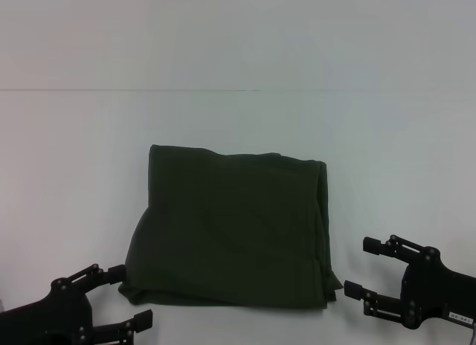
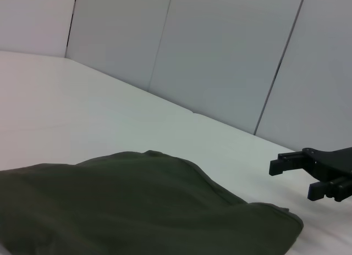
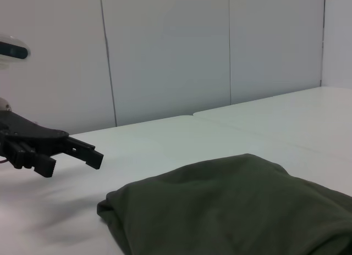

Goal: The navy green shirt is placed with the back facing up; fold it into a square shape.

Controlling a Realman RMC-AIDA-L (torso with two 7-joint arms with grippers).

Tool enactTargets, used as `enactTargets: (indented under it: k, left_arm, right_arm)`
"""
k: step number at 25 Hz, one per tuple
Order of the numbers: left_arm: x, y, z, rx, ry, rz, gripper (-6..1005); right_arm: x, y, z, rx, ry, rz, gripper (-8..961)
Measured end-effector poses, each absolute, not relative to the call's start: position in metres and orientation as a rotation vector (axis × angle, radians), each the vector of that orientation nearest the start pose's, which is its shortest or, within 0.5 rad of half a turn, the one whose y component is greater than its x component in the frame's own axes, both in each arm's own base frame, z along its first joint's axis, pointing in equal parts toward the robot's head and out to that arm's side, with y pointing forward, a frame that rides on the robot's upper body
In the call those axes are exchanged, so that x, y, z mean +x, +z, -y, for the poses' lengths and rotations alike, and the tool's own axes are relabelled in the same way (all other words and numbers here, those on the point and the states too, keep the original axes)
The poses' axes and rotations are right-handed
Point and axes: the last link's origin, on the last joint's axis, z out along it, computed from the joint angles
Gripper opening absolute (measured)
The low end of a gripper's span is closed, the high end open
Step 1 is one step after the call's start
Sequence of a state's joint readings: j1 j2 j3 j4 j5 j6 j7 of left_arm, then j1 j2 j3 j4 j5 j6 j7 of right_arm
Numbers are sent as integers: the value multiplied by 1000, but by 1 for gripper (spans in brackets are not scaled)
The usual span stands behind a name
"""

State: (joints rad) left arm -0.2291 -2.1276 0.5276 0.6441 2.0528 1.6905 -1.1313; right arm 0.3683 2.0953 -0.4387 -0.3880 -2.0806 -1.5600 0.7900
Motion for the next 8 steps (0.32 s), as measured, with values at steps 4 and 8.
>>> enactTargets:
  k: [4,8]
  left_arm:
    - [-335,-6,-224,-2581,-757,721,952]
    - [-334,-6,-224,-2582,-758,720,952]
  right_arm:
    - [324,-33,-254,-2573,727,-415,824]
    - [324,-33,-254,-2573,730,-414,824]
